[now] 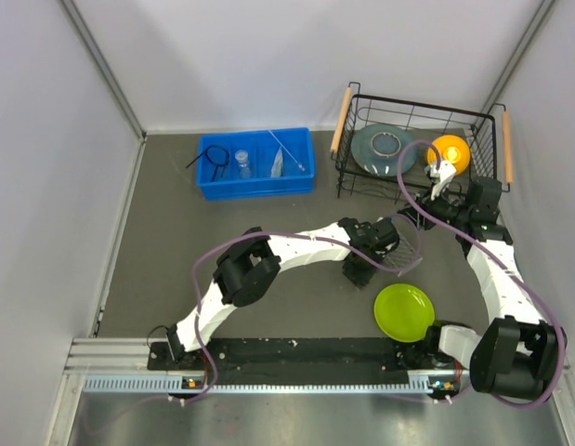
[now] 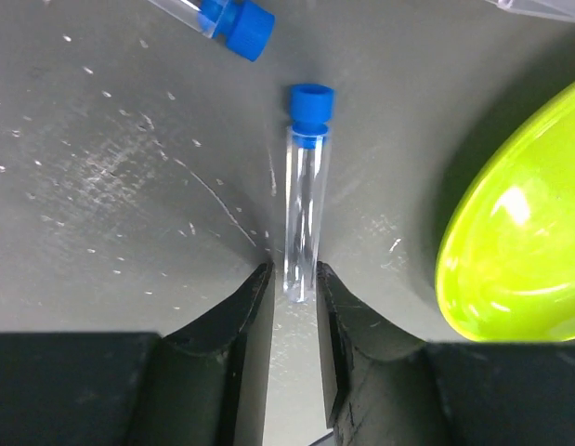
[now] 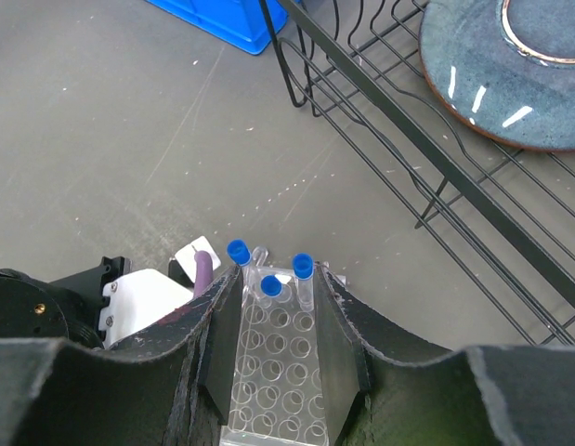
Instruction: Organize the chemistry lab equipment
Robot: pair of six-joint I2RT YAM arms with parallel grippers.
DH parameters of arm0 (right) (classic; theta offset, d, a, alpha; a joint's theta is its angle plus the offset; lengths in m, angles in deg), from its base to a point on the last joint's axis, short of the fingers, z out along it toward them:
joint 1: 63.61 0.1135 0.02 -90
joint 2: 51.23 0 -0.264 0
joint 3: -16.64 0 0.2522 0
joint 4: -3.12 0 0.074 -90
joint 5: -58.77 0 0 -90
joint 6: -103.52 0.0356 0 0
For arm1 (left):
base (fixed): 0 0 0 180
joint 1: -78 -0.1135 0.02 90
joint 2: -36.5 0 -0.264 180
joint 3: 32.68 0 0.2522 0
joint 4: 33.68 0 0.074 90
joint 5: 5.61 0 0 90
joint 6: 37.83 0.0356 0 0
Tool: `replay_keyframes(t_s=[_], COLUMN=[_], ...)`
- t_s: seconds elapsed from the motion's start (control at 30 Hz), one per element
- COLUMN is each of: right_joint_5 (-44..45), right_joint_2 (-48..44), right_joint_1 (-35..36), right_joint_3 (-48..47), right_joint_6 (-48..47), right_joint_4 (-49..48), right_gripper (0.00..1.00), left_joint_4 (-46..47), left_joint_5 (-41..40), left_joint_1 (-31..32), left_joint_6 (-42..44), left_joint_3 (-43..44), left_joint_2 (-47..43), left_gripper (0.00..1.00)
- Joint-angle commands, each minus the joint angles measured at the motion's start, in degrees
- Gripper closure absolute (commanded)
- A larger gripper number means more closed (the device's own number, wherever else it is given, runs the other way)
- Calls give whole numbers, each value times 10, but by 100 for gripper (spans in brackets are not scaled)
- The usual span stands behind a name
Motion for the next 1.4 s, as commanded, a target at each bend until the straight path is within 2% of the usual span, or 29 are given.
replay_keyframes(t_s=[0.0, 0.13, 0.23, 0.27, 0.33, 0.53, 0.63, 0.8, 0.97, 1.03, 1.13, 1.37], right_joint_5=[-26, -49, -58, -61, -72, -103, -126, -178, -244, -261, -276, -310], right_joint_2=[-7, -10, -11, -11, -12, -15, -10, 17, 44, 56, 64, 117], right_joint_1=[-6, -6, -6, -6, -7, -6, -6, -5, 15, 39, 69, 128], right_joint_3=[-15, -13, -12, -12, -11, -8, -8, -13, -15, -15, -16, -25], right_joint_6=[-4, 2, 3, 3, 4, 7, 12, 31, 61, 69, 72, 107], right_joint_4=[-11, -13, -13, -13, -13, -13, -14, -9, -21, -22, -21, -31], right_gripper=[63, 63, 63, 63, 63, 63, 63, 63, 59, 53, 47, 41], left_joint_4=[-28, -43, -43, -41, -22, 58, 113, 227, 305, 327, 340, 348], left_joint_5=[-31, -81, -100, -104, -105, -97, -87, -79, -69, -67, -74, -82], left_joint_1=[4, 2, 1, 1, -1, -2, -2, -4, -4, -4, -5, -5], left_joint_6=[5, 6, 3, 7, 9, 21, 26, 26, 27, 32, 45, 67], left_joint_3=[21, 1, -21, -28, -62, -206, -284, -393, -430, -434, -428, -409], left_joint_2=[8, -1, -20, -33, -50, -169, -257, -349, -408, -421, -432, -434], left_gripper=[72, 80, 87, 92, 95, 97, 97, 97, 97, 97, 97, 97])
